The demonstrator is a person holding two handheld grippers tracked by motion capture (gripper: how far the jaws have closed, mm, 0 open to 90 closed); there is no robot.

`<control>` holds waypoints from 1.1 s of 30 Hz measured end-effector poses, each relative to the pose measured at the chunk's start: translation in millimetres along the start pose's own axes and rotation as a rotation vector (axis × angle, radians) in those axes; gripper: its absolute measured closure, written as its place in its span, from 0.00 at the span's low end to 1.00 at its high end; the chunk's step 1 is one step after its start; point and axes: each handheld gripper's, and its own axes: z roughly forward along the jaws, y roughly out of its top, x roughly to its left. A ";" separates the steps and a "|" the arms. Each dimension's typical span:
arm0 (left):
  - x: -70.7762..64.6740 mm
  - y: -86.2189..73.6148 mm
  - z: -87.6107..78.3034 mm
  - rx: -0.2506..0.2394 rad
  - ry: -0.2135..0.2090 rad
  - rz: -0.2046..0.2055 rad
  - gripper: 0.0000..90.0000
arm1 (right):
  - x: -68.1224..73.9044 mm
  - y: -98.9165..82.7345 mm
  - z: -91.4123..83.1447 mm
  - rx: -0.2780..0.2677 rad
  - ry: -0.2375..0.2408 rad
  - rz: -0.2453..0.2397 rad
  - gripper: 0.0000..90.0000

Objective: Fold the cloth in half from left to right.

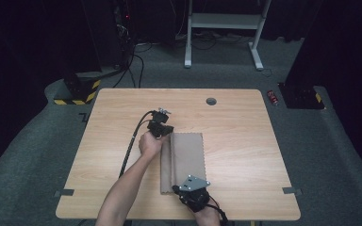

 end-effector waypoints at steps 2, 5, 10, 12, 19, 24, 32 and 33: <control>-2.8 1.4 2.9 -0.007 -0.011 -0.003 1.00 | -2.5 -2.7 -1.6 0.005 -0.006 0.005 1.00; -5.9 1.8 7.0 -0.008 -0.012 -0.003 1.00 | -5.6 -5.8 -3.3 0.009 -0.011 0.014 1.00; -11.9 4.1 13.4 -0.007 -0.029 -0.001 1.00 | -9.4 -12.7 -8.4 0.022 -0.034 0.019 1.00; -14.0 5.6 15.1 -0.016 -0.037 0.001 1.00 | -11.8 -13.6 -11.7 0.021 -0.039 0.033 1.00; -22.1 10.0 21.1 -0.031 -0.057 0.002 1.00 | -15.3 -15.4 -18.8 0.028 -0.060 0.037 1.00; -29.0 14.4 24.2 -0.029 -0.070 0.022 1.00 | -17.6 -20.0 -22.7 0.029 -0.072 0.052 1.00; -45.3 25.8 29.3 -0.031 -0.081 0.063 1.00 | -23.6 -27.1 -32.2 0.024 -0.094 0.070 1.00; -45.3 25.8 29.3 -0.031 -0.081 0.063 1.00 | -23.6 -27.1 -32.2 0.024 -0.094 0.070 1.00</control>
